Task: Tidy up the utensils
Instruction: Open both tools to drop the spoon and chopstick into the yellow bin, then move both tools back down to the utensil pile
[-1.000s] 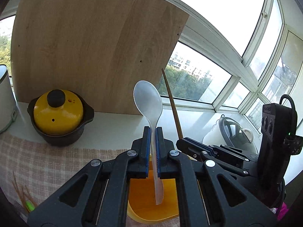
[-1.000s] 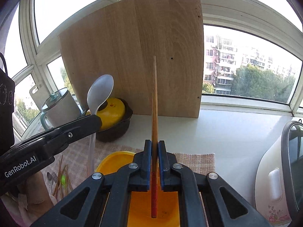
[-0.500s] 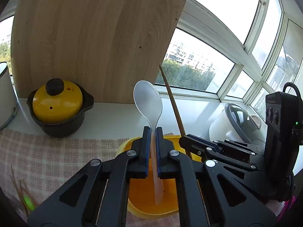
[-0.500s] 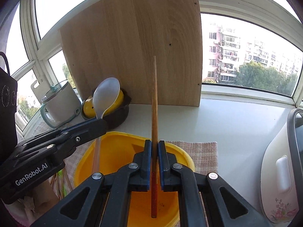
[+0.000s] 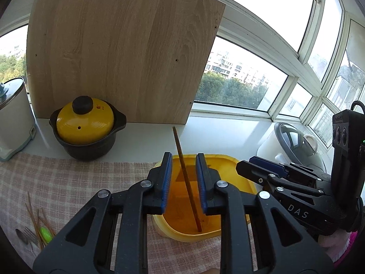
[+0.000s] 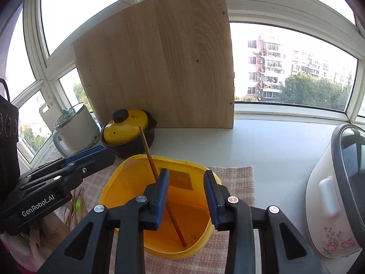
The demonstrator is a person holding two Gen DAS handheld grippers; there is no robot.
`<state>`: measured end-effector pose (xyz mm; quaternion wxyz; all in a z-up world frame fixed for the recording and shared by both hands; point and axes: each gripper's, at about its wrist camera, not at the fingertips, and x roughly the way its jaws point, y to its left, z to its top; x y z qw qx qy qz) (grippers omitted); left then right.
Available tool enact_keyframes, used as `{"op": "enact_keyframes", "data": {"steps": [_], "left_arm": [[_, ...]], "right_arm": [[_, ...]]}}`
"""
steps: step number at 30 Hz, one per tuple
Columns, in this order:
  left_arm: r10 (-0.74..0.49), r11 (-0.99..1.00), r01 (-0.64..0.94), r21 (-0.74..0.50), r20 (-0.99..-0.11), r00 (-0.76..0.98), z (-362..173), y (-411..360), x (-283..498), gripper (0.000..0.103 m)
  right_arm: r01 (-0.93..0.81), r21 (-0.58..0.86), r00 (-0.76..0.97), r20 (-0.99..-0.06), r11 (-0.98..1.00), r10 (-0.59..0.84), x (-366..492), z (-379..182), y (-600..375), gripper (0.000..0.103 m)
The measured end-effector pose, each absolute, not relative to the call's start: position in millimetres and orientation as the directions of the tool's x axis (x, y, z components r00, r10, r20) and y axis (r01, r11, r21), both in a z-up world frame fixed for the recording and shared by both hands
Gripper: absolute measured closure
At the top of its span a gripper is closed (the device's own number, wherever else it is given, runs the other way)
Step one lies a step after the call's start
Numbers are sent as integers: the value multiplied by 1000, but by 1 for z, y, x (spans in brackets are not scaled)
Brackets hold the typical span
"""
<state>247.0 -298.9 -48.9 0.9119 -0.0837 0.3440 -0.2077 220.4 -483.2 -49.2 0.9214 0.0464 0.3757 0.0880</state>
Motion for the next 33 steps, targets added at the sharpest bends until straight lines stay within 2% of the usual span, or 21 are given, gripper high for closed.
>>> {"op": "enact_keyframes", "data": {"steps": [5,7,9,13,18,22,26,28,29,30,33], "left_arm": [[-422,907,304,-292,-595,684,-45,-294,237,83],[-418,908,301,-290,-594,687,-43,-292,231,83],[-407,913,298,-278,-595,692,-40,-291,225,83],[-389,921,293,-255,-607,693,-37,-282,213,83],[-376,926,269,-264,-628,681,-36,-255,201,83],[-372,928,264,-263,-627,684,-33,-226,192,83],[-339,940,278,-199,-647,683,-31,-196,183,83],[-323,944,277,-178,-663,675,-32,-179,178,63],[-313,947,272,-169,-666,677,-32,-170,175,47],[-305,950,269,-159,-664,683,-33,-159,171,43],[-287,955,256,-148,-676,679,-35,-131,164,43]], "right_arm": [[-137,138,703,-684,981,194,209,-46,-486,70],[-145,140,704,-681,979,202,204,-44,-485,67],[-145,133,711,-675,980,197,198,-41,-484,53],[-156,124,721,-664,980,198,187,-34,-478,42],[-146,94,747,-642,985,172,173,-23,-468,20],[-146,101,754,-633,984,177,164,-17,-455,14],[-141,94,763,-624,986,168,153,-14,-436,11],[-144,81,770,-617,986,163,148,-13,-424,9],[-145,80,773,-613,986,164,146,-12,-418,3],[-145,81,776,-609,986,164,144,-12,-413,0],[-155,76,776,-607,985,169,140,-12,-396,0]]}}
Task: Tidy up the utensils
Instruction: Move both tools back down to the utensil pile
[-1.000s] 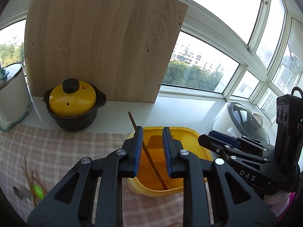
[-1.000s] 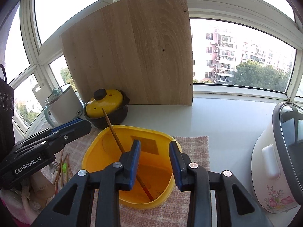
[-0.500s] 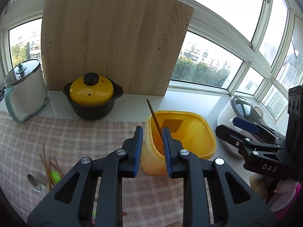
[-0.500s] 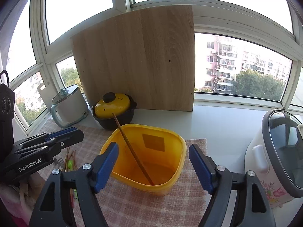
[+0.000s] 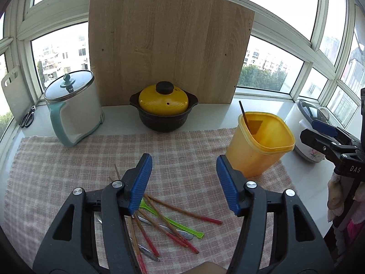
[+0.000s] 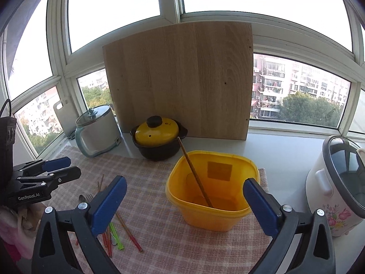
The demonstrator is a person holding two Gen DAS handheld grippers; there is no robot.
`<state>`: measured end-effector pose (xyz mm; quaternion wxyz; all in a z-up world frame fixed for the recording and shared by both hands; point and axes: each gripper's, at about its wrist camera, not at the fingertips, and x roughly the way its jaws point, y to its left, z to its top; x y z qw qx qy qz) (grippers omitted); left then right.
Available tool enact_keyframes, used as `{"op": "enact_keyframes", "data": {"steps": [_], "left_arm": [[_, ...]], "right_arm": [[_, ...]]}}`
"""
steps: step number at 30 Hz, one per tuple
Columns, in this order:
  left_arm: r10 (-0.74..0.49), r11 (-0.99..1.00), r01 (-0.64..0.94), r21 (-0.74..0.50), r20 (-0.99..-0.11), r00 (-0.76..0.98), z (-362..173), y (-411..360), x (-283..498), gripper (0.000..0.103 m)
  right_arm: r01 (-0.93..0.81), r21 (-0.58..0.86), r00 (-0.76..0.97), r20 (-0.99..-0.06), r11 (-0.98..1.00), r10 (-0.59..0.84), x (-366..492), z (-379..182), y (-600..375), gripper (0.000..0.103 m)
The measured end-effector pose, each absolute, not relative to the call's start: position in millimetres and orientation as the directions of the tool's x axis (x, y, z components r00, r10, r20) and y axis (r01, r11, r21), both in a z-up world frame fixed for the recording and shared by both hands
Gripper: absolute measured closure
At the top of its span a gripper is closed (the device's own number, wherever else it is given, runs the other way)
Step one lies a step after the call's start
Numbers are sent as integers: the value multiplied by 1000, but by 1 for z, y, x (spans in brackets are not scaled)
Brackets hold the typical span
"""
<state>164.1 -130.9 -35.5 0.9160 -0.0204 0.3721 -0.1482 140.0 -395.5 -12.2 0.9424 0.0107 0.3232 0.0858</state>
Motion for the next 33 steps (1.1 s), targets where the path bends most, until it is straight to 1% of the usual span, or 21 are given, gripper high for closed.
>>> {"op": "enact_keyframes", "data": {"steps": [9,11,14,16,17,19,20,21,24,26,28,30,33], "left_arm": [[-254,967,161,-197,-759,599,-71,-42,152,43],[-241,970,135,-200,-778,581,-81,-28,150,43],[-252,967,114,-228,-797,549,-97,-11,147,43],[-255,966,114,-230,-811,527,-107,-7,146,51],[-258,966,114,-233,-819,512,-112,-6,145,56],[-275,961,123,-246,-827,490,-121,-8,145,59],[-279,960,129,-247,-833,477,-126,-10,145,64],[-284,959,135,-250,-839,464,-129,-13,145,68],[-324,946,152,-287,-848,419,-141,-21,147,71],[-331,944,153,-294,-857,394,-148,-27,149,76],[-328,944,148,-294,-865,379,-155,-31,151,77],[-329,944,142,-297,-872,362,-161,-34,154,77],[-322,946,134,-294,-883,341,-170,-39,159,82]], "right_arm": [[-249,-37,732,-661,968,164,137,-22,-325,0],[-278,-50,715,-678,959,172,137,-26,-312,0],[-309,-46,680,-709,950,187,140,-34,-295,0],[-328,-33,649,-734,944,200,144,-42,-287,2],[-343,-27,632,-746,939,209,146,-46,-284,4],[-367,-19,601,-768,930,222,150,-55,-279,7],[-379,-13,585,-779,925,228,153,-60,-276,9],[-391,-6,567,-790,920,235,156,-65,-275,13],[-427,14,501,-829,904,250,165,-81,-269,26],[-459,21,459,-850,888,257,169,-91,-264,29],[-485,15,428,-868,875,252,173,-100,-259,30],[-508,25,390,-885,861,256,178,-109,-256,36],[-530,54,332,-905,846,265,186,-121,-252,40]]}}
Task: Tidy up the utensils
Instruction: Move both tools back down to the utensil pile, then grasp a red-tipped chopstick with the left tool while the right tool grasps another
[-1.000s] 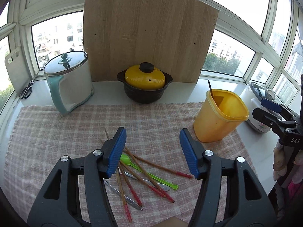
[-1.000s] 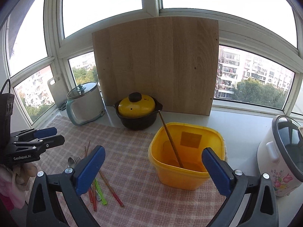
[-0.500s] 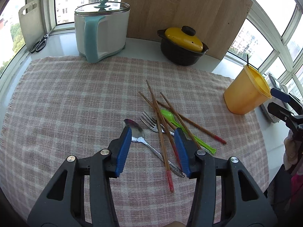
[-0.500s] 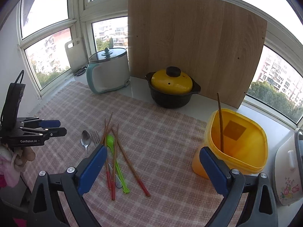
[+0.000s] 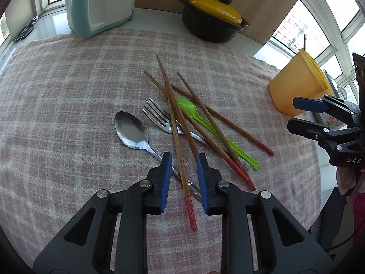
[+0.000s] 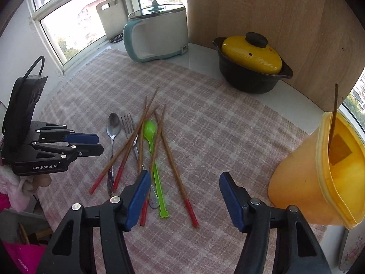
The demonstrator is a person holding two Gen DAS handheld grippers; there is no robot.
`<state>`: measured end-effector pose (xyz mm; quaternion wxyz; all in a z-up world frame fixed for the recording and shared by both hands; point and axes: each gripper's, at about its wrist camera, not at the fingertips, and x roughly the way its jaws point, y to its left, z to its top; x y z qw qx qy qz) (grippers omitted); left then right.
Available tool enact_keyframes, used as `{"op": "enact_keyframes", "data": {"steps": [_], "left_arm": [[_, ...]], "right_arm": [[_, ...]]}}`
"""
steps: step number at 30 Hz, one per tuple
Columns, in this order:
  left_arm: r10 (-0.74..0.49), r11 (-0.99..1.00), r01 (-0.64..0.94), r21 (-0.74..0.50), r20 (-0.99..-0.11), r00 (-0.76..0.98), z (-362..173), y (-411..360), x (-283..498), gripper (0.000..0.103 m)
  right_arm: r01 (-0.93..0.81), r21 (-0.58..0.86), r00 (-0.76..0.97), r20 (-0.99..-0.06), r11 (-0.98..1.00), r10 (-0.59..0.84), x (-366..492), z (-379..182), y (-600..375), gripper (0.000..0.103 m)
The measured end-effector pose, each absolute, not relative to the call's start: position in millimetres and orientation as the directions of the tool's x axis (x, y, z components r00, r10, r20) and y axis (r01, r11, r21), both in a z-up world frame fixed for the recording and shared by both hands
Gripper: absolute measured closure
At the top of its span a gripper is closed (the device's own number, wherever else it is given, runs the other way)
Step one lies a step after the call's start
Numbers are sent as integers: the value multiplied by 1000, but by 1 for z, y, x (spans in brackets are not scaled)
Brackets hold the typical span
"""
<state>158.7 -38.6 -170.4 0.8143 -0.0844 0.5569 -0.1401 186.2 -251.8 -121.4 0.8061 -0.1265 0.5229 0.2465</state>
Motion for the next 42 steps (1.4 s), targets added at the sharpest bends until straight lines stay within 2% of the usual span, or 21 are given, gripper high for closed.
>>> {"op": "enact_keyframes", "data": {"steps": [4,9,15,23,26,35,38,42], "left_arm": [[-307,951,123,-282,-898,316,-182,-43,167,83],[-280,959,124,-255,-919,279,-196,-49,177,88],[-258,964,132,-232,-934,248,-209,-56,188,90],[-246,966,145,-215,-937,247,-213,-63,201,92],[-230,968,155,-197,-943,239,-215,-65,205,95],[-194,970,192,-151,-954,228,-217,-74,209,96],[-199,971,180,-160,-953,228,-217,-74,209,97],[-205,971,165,-170,-952,228,-217,-72,210,98]], "right_arm": [[-567,60,271,-928,822,255,196,-136,-241,42],[-605,67,195,-954,793,229,211,-159,-223,55],[-642,59,141,-971,764,193,223,-182,-205,60],[-671,46,107,-982,740,157,235,-202,-192,66],[-680,36,103,-984,732,145,238,-207,-189,66],[-712,1,110,-987,703,113,247,-211,-168,66],[-721,-9,112,-988,693,103,247,-212,-162,71],[-726,-11,109,-989,688,99,247,-213,-152,86]]}}
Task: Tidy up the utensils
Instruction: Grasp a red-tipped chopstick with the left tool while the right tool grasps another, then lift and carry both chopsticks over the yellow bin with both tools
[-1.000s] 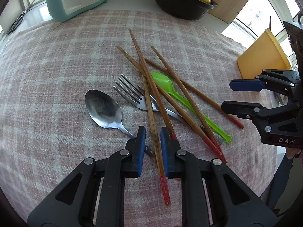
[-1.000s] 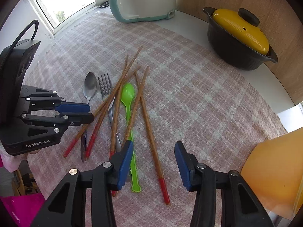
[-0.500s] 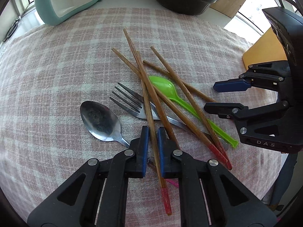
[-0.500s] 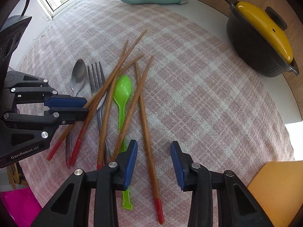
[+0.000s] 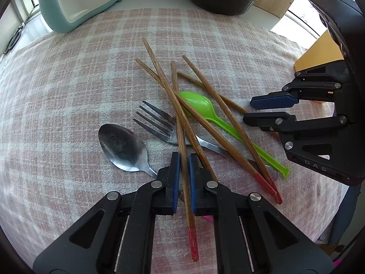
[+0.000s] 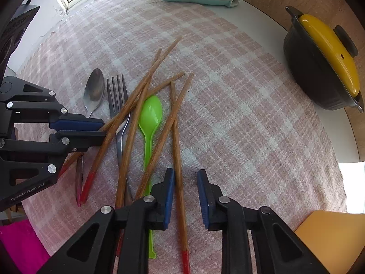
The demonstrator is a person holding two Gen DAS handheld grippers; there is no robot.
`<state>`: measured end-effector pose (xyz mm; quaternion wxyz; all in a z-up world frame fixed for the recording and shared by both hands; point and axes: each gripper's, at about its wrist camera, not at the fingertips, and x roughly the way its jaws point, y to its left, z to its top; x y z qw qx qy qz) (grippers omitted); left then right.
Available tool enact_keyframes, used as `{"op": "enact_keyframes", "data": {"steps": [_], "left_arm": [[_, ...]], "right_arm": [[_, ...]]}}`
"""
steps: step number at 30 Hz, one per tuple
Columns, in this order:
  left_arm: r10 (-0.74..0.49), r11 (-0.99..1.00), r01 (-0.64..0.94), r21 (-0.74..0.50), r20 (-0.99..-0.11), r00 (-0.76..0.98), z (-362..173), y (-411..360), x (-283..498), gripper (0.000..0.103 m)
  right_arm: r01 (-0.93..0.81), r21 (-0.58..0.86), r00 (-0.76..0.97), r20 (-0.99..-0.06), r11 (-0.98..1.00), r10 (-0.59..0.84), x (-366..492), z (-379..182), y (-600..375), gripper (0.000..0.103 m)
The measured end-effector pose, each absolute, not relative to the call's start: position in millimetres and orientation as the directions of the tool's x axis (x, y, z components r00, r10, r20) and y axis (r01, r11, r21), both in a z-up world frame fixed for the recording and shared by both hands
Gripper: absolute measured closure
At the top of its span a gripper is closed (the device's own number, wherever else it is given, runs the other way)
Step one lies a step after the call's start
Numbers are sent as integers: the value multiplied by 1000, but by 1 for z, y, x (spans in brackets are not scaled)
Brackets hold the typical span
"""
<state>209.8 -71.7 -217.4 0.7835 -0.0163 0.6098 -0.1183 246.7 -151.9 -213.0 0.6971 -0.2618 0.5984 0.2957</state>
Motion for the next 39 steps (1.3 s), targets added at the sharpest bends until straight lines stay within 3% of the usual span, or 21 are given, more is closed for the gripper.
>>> {"op": "enact_keyframes", "data": {"steps": [5,20,39], "left_arm": [[-211,974,138,-182,-948,237,-217,-68,207,99],[-237,971,39,-236,-926,294,-204,-27,186,99],[-233,959,-41,-280,-864,446,-149,1,163,99]], "right_arm": [[-721,-2,102,-989,693,103,245,-213,-151,99],[-649,48,125,-978,759,169,236,-202,-186,99],[-551,102,228,-936,828,267,216,-154,-238,99]]}}
